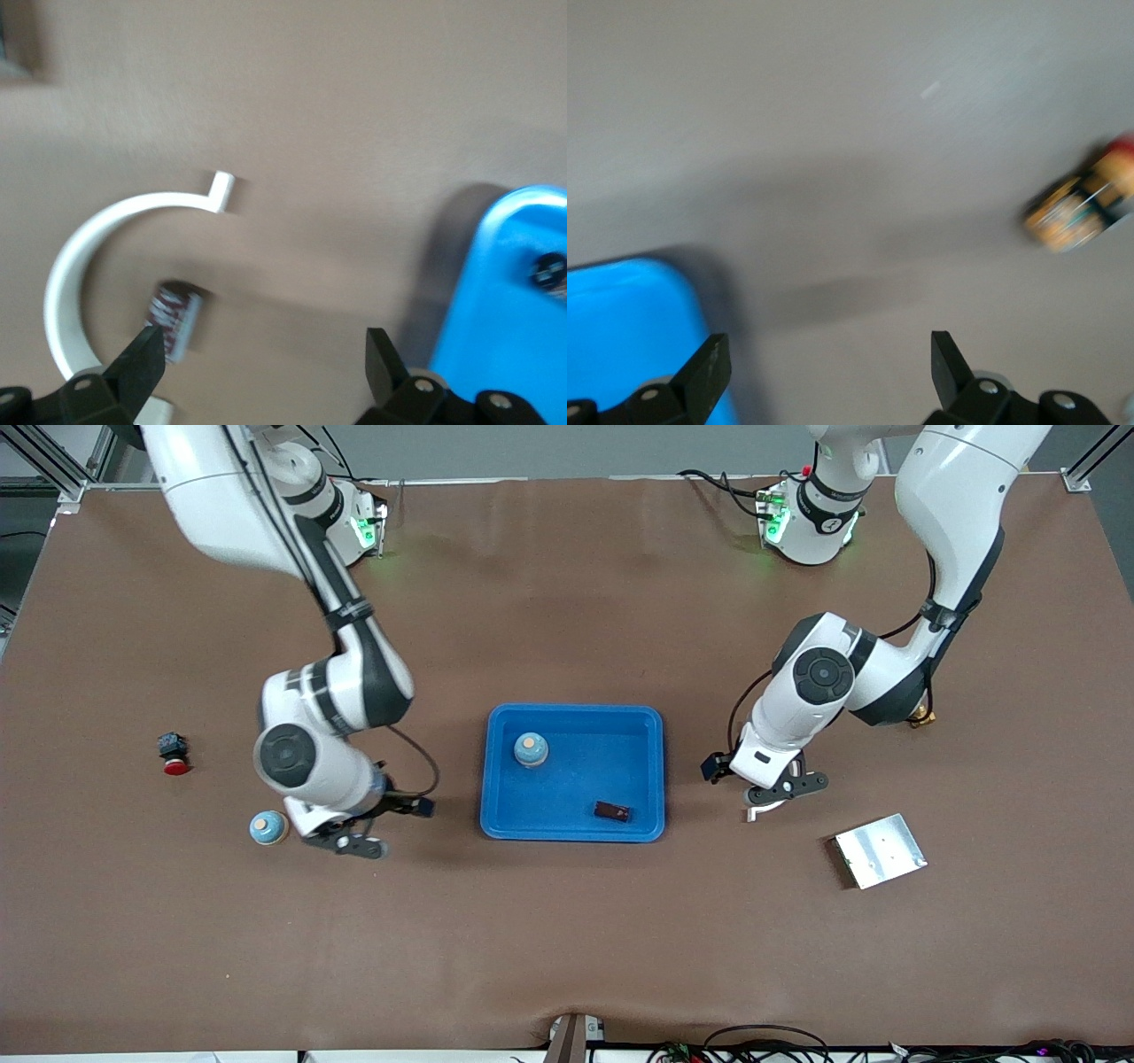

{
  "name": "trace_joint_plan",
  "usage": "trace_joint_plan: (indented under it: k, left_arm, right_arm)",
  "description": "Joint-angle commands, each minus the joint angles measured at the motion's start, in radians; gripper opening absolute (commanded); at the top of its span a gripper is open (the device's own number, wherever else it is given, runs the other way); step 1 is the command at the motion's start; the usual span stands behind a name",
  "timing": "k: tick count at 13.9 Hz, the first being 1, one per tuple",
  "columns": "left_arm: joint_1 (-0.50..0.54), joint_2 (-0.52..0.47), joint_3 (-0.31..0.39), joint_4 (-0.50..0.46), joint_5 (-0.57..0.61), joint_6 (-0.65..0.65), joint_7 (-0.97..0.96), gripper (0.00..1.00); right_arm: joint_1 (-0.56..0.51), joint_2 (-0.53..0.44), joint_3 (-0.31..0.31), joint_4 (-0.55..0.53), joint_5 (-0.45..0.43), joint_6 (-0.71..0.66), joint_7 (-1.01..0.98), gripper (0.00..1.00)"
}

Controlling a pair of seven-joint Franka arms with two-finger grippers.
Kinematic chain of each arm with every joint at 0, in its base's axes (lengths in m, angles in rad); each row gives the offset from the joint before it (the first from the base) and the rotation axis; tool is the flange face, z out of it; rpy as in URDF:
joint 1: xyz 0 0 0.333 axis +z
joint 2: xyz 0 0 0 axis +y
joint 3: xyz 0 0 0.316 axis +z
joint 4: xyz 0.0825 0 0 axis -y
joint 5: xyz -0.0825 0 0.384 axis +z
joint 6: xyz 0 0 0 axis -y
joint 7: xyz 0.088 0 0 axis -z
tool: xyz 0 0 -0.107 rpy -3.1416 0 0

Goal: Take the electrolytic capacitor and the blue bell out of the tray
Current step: 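Release the capacitor by the arc while the right gripper releases the bell, then grasp the second capacitor with the left gripper while the right gripper grasps the bell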

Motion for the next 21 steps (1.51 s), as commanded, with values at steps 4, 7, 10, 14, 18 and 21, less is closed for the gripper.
trace_joint_plan:
  k: [4, 7, 10, 14, 18, 21]
  left_arm:
    - [-0.103, 0.04, -0.009, 0.104, -0.022, -0.05, -0.51, 1.0]
    - [-0.147, 0.084, -0.008, 0.159, -0.022, -0.05, -0.712, 1.0]
    - [-0.175, 0.144, -0.003, 0.24, -0.019, -0.062, -0.861, 1.0]
    - [-0.266, 0.242, 0.038, 0.402, -0.01, -0.149, -1.031, 1.0]
    - [-0.406, 0.317, 0.167, 0.536, -0.023, -0.2, -1.056, 1.0]
    - [-0.417, 0.36, 0.172, 0.596, -0.025, -0.209, -1.069, 1.0]
  right_arm:
    - [0.113, 0.019, 0.095, 0.008, -0.019, 0.002, 0.315, 1.0]
    - [0.118, 0.06, 0.132, 0.028, -0.053, 0.027, 0.381, 1.0]
    - [0.118, 0.102, 0.14, 0.028, -0.057, 0.084, 0.404, 1.0]
    - [0.121, 0.123, 0.163, 0.027, -0.057, 0.102, 0.408, 1.0]
    - [0.123, 0.128, 0.178, 0.027, -0.06, 0.102, 0.408, 1.0]
    - [0.123, 0.14, 0.181, 0.025, -0.073, 0.102, 0.409, 1.0]
